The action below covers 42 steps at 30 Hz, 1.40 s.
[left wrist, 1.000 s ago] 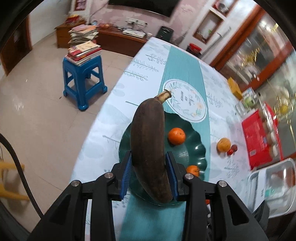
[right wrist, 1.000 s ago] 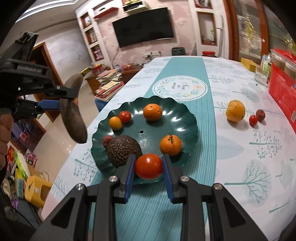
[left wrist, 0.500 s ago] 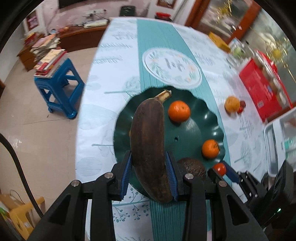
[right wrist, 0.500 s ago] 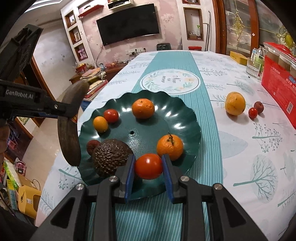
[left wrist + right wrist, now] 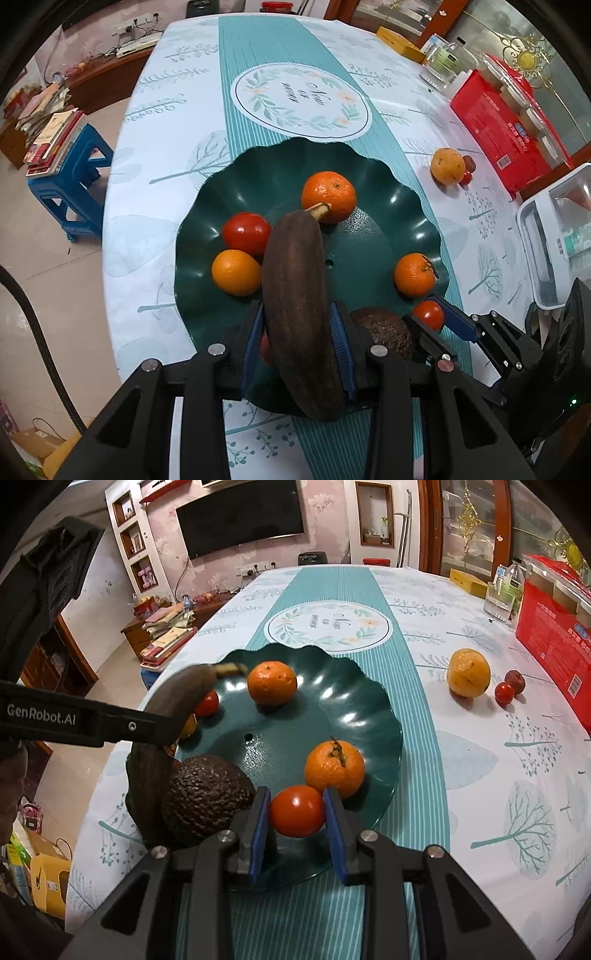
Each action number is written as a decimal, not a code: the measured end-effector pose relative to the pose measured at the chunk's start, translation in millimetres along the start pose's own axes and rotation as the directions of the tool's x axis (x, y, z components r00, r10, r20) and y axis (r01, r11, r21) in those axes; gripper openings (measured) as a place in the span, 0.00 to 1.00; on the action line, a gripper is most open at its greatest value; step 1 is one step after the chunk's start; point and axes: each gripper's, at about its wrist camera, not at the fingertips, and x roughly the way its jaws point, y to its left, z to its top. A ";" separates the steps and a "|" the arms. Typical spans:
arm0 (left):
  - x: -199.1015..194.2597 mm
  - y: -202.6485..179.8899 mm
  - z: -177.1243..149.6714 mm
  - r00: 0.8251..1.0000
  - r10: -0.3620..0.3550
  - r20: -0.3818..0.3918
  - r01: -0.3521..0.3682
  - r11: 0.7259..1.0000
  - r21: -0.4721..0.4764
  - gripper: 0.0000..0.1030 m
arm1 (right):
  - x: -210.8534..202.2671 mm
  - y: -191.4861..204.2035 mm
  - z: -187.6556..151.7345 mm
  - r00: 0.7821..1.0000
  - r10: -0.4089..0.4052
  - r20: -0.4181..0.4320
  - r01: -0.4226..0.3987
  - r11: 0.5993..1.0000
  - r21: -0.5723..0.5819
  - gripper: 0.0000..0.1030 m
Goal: Organize fruits
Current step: 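Lower the banana onto the plate with the left gripper while the right places the tomato there, then move the left gripper toward the yellow orange while the right approaches the red lychee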
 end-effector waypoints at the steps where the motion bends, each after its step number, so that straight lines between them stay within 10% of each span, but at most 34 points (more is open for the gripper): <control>1: 0.1 -0.3 0.1 1.000 -0.001 0.002 0.001 1.000 0.004 0.34 | 0.3 0.6 0.5 1.000 -0.005 0.000 0.005 1.000 -0.001 0.29; 14: -18.0 -1.0 -7.9 1.000 0.016 0.011 -0.016 1.000 -0.012 0.65 | -11.3 -6.4 3.5 0.999 -0.043 0.001 0.043 0.998 0.047 0.55; 42: -69.0 -83.3 -54.5 0.998 0.022 0.055 -0.013 0.987 -0.161 0.72 | -83.3 -108.9 -19.9 0.985 0.035 -0.169 -0.005 0.985 0.172 0.65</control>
